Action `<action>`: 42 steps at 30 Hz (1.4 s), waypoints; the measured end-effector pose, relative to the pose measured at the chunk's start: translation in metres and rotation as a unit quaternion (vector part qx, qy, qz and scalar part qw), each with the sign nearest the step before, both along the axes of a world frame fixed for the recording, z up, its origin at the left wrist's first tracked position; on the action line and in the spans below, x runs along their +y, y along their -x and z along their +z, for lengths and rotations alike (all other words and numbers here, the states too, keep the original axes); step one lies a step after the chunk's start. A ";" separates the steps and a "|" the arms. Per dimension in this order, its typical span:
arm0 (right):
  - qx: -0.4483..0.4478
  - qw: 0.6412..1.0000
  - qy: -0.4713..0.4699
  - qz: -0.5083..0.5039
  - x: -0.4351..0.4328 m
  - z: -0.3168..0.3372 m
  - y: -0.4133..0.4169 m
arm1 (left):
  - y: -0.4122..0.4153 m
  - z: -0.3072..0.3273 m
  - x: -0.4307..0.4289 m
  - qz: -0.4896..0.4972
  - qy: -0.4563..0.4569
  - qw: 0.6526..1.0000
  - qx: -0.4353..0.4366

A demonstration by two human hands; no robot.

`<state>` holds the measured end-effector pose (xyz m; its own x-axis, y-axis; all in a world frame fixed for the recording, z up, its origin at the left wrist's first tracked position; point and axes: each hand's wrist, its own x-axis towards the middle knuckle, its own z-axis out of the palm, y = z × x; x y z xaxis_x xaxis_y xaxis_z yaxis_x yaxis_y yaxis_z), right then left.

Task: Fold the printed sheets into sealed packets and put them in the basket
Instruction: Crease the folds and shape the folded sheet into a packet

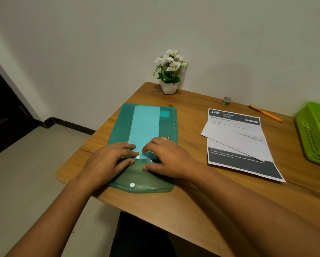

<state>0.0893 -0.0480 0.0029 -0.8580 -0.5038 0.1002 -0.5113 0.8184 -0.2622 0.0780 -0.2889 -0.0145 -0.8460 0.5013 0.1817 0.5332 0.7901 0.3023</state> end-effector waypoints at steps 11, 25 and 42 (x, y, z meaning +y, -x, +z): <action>0.106 0.989 -0.095 0.042 -0.014 0.001 -0.005 | 0.004 0.004 0.014 0.050 -0.002 0.994 0.094; 0.091 0.975 -0.201 -0.005 -0.027 0.007 -0.007 | 0.002 -0.008 0.016 0.053 -0.030 0.993 0.096; -0.001 0.994 0.092 -0.056 -0.004 0.021 -0.011 | 0.000 -0.009 0.013 0.058 -0.057 0.994 0.069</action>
